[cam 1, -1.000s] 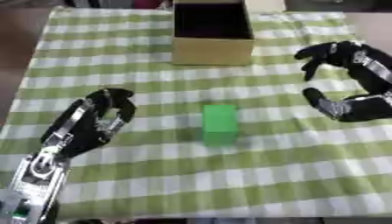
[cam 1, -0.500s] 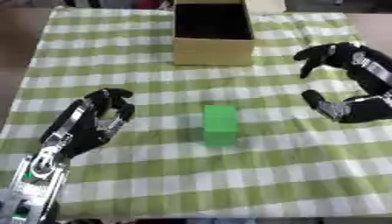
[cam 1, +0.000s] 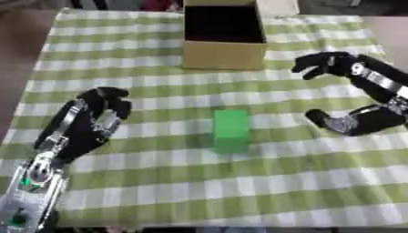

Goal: Pick up objects on the table and place them in the box.

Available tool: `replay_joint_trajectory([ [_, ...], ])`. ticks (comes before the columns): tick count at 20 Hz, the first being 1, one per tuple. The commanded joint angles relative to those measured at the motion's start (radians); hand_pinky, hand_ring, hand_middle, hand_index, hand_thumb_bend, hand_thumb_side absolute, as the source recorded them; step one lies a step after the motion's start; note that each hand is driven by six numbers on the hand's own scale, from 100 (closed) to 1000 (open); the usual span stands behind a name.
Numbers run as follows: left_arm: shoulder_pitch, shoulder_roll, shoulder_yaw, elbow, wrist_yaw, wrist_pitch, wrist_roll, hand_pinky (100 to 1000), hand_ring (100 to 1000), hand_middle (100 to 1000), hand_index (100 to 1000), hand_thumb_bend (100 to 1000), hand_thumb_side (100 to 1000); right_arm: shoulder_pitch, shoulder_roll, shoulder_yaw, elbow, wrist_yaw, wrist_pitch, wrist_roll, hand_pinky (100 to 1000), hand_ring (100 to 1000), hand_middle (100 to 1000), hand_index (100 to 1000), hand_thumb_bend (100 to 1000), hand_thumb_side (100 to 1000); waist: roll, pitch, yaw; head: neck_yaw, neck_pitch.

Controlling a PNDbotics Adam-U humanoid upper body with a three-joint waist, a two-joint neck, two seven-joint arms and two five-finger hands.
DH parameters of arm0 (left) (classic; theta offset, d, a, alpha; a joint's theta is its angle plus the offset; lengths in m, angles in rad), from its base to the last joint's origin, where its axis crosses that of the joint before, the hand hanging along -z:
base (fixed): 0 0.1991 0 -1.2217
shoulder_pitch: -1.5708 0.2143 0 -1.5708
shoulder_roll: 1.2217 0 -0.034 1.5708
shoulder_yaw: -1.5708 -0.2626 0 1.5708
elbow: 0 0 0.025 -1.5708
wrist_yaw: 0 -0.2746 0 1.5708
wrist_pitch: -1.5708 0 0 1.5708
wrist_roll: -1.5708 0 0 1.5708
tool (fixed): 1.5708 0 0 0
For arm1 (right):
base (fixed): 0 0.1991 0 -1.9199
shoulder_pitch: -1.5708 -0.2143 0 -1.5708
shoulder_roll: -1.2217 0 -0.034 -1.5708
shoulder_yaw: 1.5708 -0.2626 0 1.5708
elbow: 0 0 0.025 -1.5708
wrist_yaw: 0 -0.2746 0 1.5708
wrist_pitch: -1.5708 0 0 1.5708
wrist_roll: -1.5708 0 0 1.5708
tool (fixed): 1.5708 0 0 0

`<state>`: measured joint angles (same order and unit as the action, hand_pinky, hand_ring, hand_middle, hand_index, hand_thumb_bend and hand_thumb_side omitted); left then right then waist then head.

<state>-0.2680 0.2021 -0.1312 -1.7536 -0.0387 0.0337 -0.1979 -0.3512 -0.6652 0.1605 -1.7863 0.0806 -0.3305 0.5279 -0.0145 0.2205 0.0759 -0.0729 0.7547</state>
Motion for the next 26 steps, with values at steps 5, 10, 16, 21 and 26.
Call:
replay_joint_trajectory([
  [5, -0.013, 0.017, 0.003, -0.027, 0.019, -0.005, 0.011, 920, 616, 525, 730, 336, 497, -0.063, -0.039, 0.046, 0.031, 0.043, 0.0, 0.069, 806, 983, 838, 935, 417, 303, 0.003, -0.021, 0.003, -0.009, -0.002],
  [10, -0.013, 0.018, 0.002, -0.025, 0.016, -0.005, 0.0, 922, 618, 528, 731, 336, 500, -0.103, -0.03, 0.076, 0.058, 0.073, -0.003, 0.083, 803, 979, 837, 933, 441, 319, 0.004, -0.023, 0.004, -0.014, 0.001],
  [16, -0.012, 0.018, 0.0, -0.025, 0.011, -0.004, -0.011, 924, 621, 532, 732, 337, 502, -0.142, -0.011, 0.093, 0.095, 0.09, -0.003, 0.084, 799, 976, 832, 931, 445, 319, 0.003, -0.026, 0.005, -0.017, 0.003],
  [21, -0.013, 0.019, 0.001, -0.027, 0.007, -0.005, -0.014, 925, 622, 533, 729, 339, 499, -0.168, 0.009, 0.104, 0.121, 0.094, 0.0, 0.086, 796, 973, 829, 930, 439, 331, 0.003, -0.029, 0.006, -0.02, 0.004],
  [26, -0.014, 0.022, 0.0, -0.028, 0.007, -0.005, -0.017, 925, 624, 536, 727, 338, 499, -0.189, 0.028, 0.116, 0.147, 0.108, 0.0, 0.096, 795, 972, 830, 930, 435, 347, 0.003, -0.031, 0.008, -0.024, 0.005],
])
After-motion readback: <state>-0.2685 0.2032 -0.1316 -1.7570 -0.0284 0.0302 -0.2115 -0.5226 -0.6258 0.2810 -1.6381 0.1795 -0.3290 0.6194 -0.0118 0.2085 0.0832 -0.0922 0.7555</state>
